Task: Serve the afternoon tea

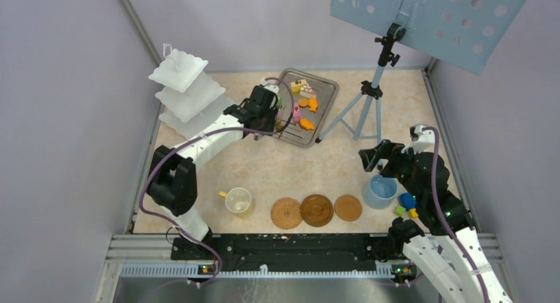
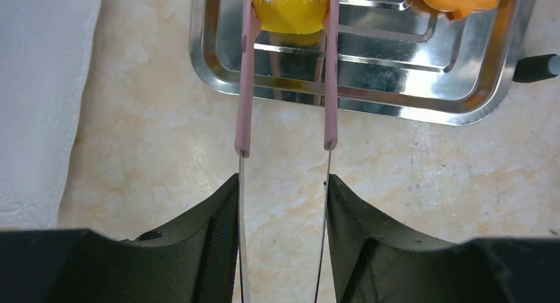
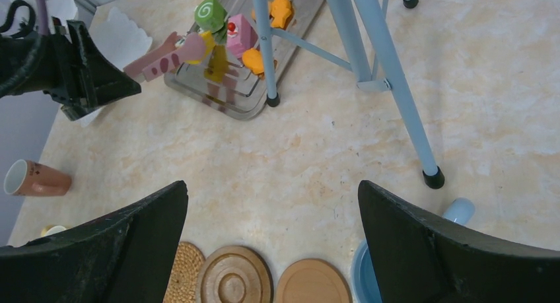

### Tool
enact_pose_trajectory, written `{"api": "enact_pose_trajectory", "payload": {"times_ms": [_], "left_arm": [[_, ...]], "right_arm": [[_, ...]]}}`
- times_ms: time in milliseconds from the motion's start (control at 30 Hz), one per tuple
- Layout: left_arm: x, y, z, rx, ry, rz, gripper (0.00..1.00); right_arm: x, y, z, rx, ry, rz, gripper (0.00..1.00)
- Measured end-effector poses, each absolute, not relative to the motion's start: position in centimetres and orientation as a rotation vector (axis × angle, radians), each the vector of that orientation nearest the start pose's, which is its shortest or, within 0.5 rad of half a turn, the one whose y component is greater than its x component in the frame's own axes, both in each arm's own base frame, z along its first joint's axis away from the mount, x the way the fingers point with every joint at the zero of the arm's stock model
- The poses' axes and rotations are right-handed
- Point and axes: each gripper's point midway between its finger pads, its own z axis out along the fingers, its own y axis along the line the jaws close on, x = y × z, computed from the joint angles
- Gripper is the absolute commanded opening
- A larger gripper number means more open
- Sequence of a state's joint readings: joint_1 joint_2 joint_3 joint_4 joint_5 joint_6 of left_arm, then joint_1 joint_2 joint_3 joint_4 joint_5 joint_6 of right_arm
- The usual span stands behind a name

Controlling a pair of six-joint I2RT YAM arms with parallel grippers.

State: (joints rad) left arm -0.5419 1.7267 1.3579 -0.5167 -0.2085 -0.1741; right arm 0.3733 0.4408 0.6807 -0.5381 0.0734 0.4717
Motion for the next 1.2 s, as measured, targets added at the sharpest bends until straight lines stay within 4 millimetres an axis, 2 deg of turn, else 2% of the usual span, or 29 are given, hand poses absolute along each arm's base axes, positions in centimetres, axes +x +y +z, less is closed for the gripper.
{"api": "enact_pose_trajectory", "payload": {"times_ms": [200, 333, 400, 600, 800, 1000, 1200], "left_arm": [[37.6, -18.7, 16.2, 0.305, 2.325, -0.077, 0.32], [37.5, -17.4, 17.5, 0.267, 2.289, -0.017, 0.33], [37.5, -16.6, 17.4, 0.251, 2.286, 0.026, 0.34], [36.5, -14.3, 15.3, 0.231, 2.322, 0.147, 0.33], [36.9, -13.4, 15.8, 0.203, 2.284, 0.2, 0.31], [37.2, -12.1, 17.4, 0.18, 2.223, 0.267, 0.31], [37.5, -11.3, 18.1, 0.192, 2.203, 0.336, 0.3]], "right_arm": [[21.4, 9.2, 23.4, 0.137, 1.895, 0.522, 0.98], [21.4, 9.4, 23.4, 0.132, 1.897, 0.529, 0.98], [21.3, 9.4, 23.4, 0.129, 1.897, 0.532, 0.99], [21.4, 9.4, 23.4, 0.12, 1.898, 0.524, 0.99], [21.3, 9.4, 23.4, 0.119, 1.896, 0.525, 0.99], [21.3, 9.4, 23.4, 0.119, 1.896, 0.525, 0.99], [21.4, 9.4, 23.5, 0.119, 1.893, 0.527, 0.99]]}}
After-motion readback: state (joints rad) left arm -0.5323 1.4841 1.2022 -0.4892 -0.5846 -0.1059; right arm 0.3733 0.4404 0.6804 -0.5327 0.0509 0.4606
